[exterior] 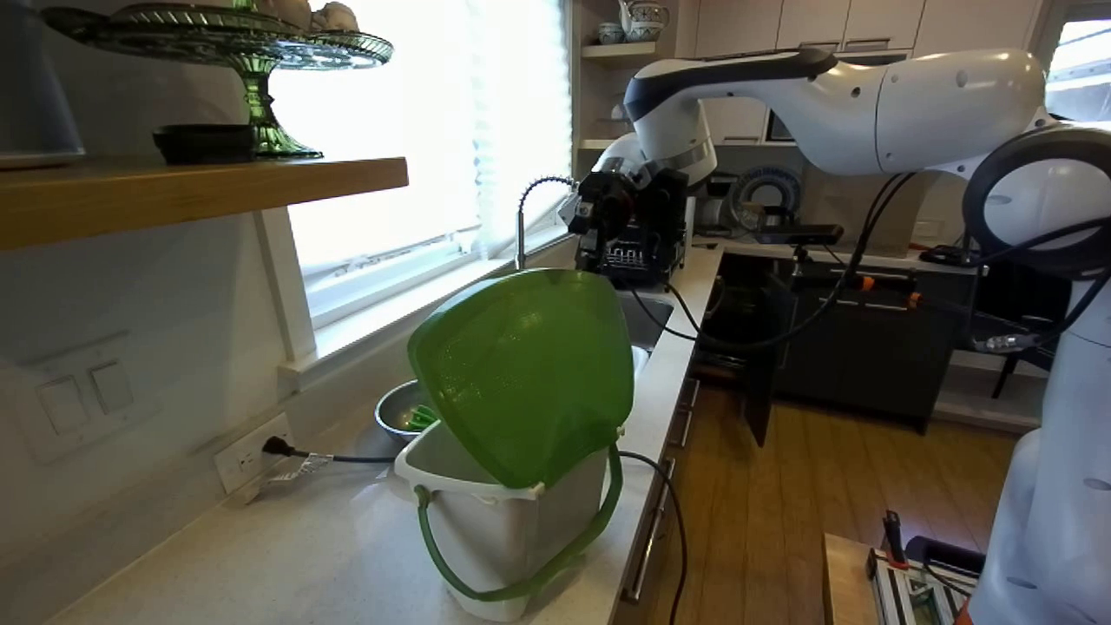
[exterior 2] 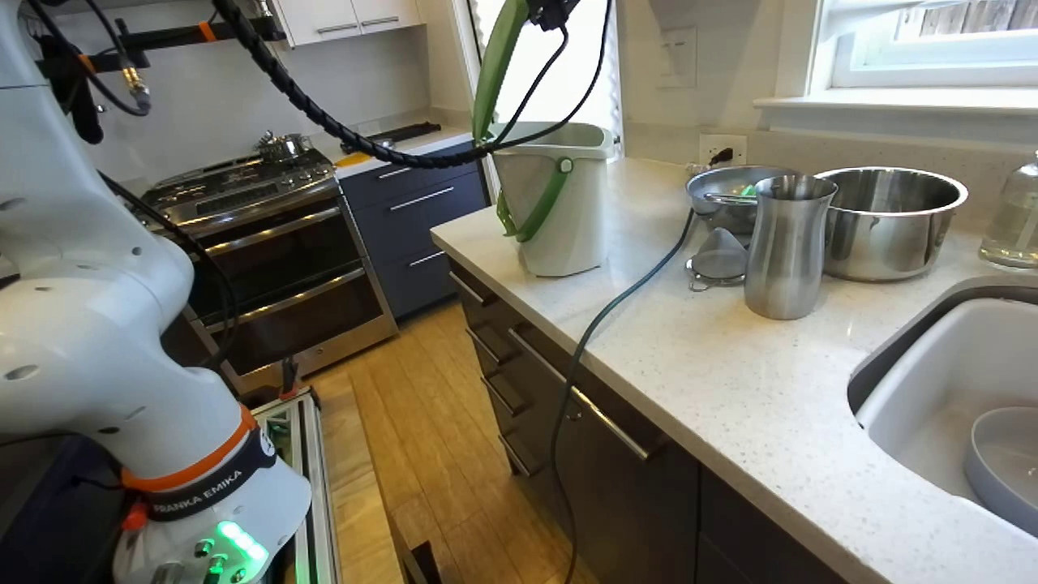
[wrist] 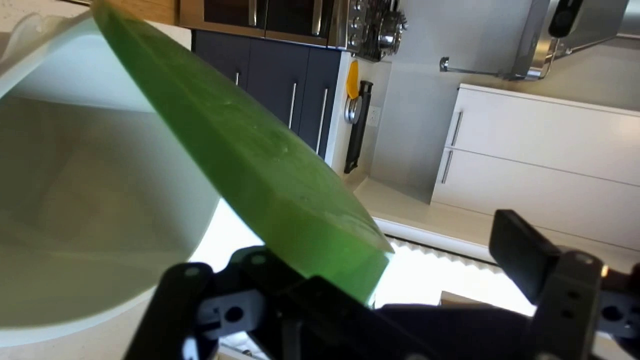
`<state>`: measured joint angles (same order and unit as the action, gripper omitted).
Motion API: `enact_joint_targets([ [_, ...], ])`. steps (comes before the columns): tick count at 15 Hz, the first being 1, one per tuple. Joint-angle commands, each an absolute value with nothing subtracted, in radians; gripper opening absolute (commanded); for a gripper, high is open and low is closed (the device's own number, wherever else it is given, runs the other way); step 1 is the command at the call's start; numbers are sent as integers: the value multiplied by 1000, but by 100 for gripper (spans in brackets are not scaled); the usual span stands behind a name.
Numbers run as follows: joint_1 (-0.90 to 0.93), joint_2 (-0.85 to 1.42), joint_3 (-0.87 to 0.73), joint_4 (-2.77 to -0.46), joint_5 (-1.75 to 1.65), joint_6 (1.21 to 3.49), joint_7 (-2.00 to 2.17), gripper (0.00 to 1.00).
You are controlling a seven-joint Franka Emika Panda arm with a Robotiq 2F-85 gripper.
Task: Open the bin
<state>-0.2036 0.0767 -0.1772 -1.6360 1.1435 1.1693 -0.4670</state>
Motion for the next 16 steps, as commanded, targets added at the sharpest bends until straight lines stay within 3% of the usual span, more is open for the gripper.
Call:
enact_joint_targets([
  [1,-187,64,-163,-1616,1110,1125,-494,100],
  [16,-142,-7,-131,-1558,966,1037,-525,100],
])
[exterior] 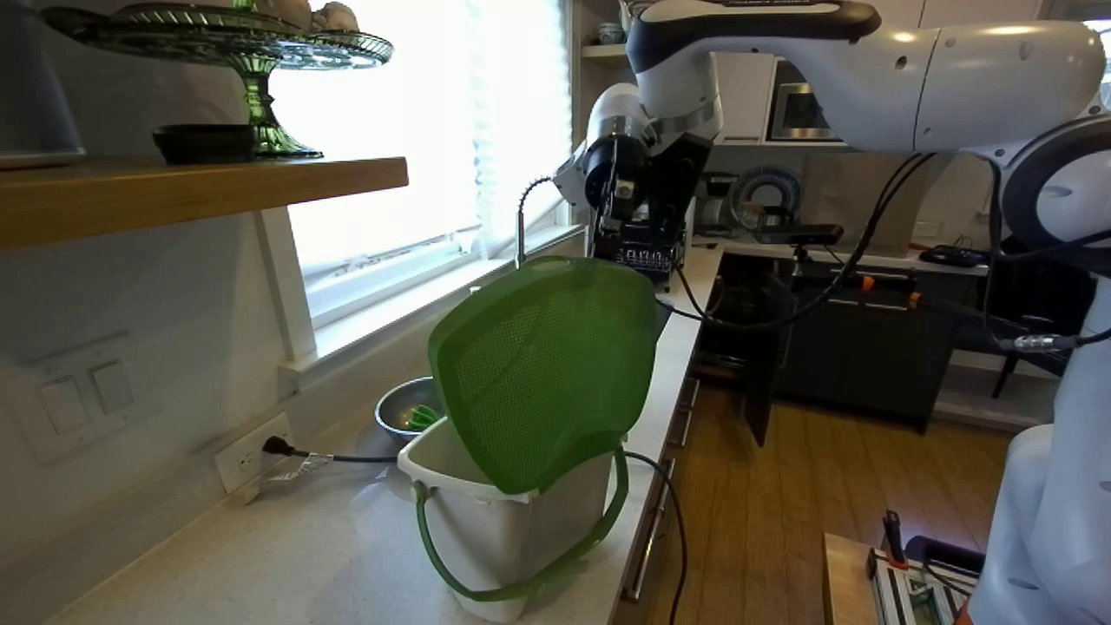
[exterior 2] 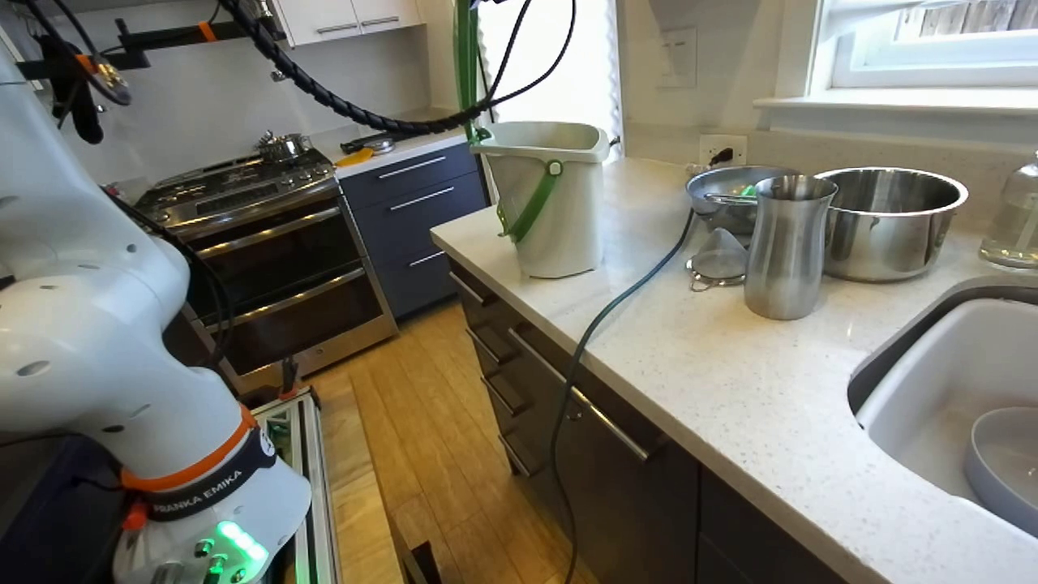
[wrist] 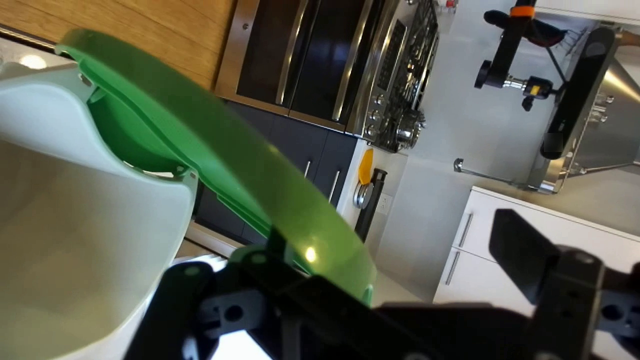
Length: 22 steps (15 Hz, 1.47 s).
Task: Open the bin
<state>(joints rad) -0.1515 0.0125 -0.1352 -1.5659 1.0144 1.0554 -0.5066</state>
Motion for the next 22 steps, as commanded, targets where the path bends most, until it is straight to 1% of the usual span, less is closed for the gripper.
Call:
enact_joint_targets([
  [1,-139,-14,-129,-1554,937,1069,-532,100],
  [5,-131,-39,-123,-1518,829,1192,-527,100],
  [14,-99,-117,-94,-1423,593,1387,-444,100],
  [19,-94,-197,-27,-1399,365,1452,-279,100],
  [22,-100,-261,27,-1422,244,1440,-160,100],
])
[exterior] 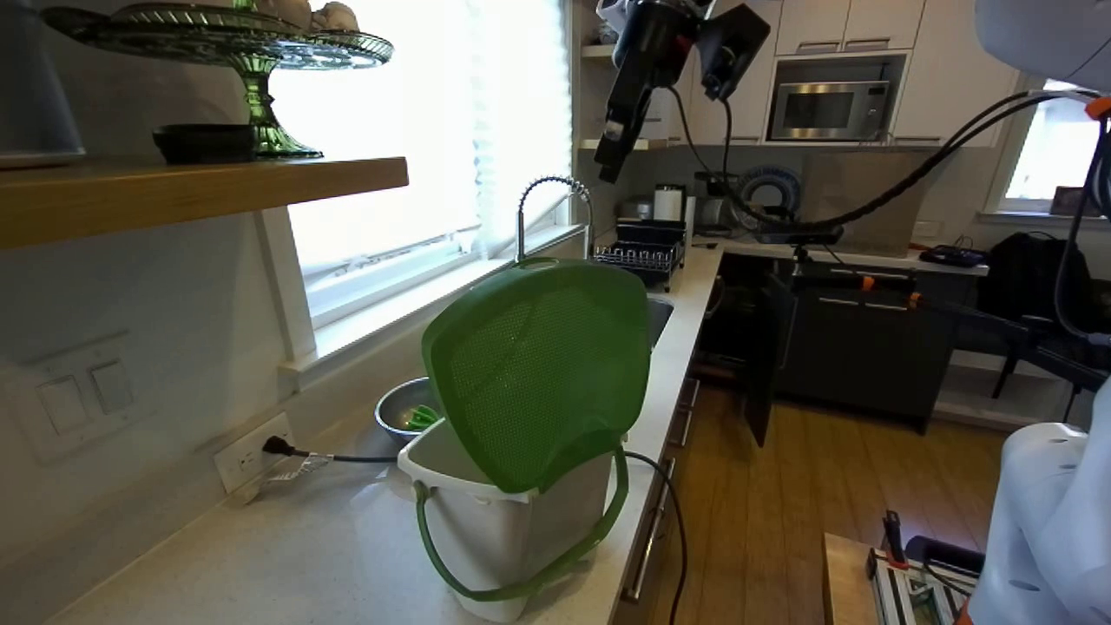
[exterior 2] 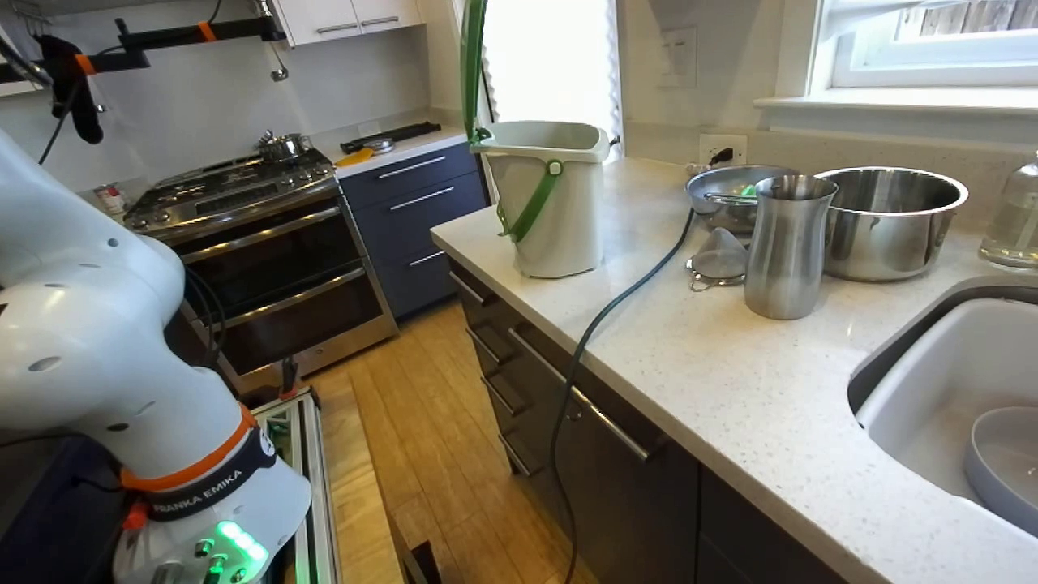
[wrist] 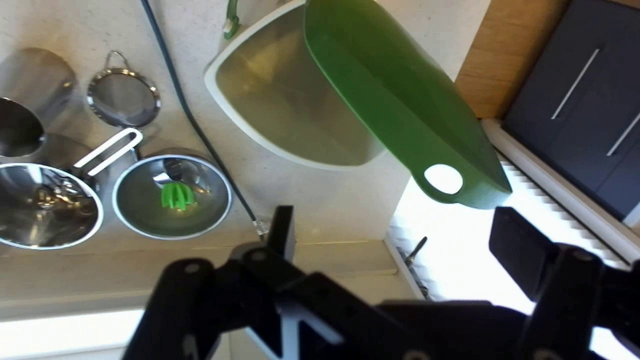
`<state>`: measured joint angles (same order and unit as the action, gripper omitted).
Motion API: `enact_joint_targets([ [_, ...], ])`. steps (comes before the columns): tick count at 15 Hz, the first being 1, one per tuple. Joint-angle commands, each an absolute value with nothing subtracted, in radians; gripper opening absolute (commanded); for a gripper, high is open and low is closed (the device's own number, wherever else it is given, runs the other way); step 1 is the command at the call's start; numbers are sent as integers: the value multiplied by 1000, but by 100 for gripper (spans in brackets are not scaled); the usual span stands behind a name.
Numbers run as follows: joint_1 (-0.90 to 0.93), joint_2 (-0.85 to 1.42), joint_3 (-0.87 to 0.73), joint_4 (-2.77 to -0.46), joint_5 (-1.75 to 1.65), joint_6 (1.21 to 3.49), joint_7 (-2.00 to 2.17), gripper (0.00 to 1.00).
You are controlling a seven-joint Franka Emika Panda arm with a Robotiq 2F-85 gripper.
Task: Open the bin
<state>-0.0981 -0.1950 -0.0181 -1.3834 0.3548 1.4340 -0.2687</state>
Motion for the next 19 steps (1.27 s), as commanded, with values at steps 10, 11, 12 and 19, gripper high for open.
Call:
enact_joint_targets([
  [10,-62,-447,105,-1612,52,1545,184,100],
  [11,-59,-455,106,-1620,47,1541,198,100],
  [12,-55,-465,106,-1633,46,1543,206,100],
  [19,-38,-442,92,-1625,64,1514,185,100],
])
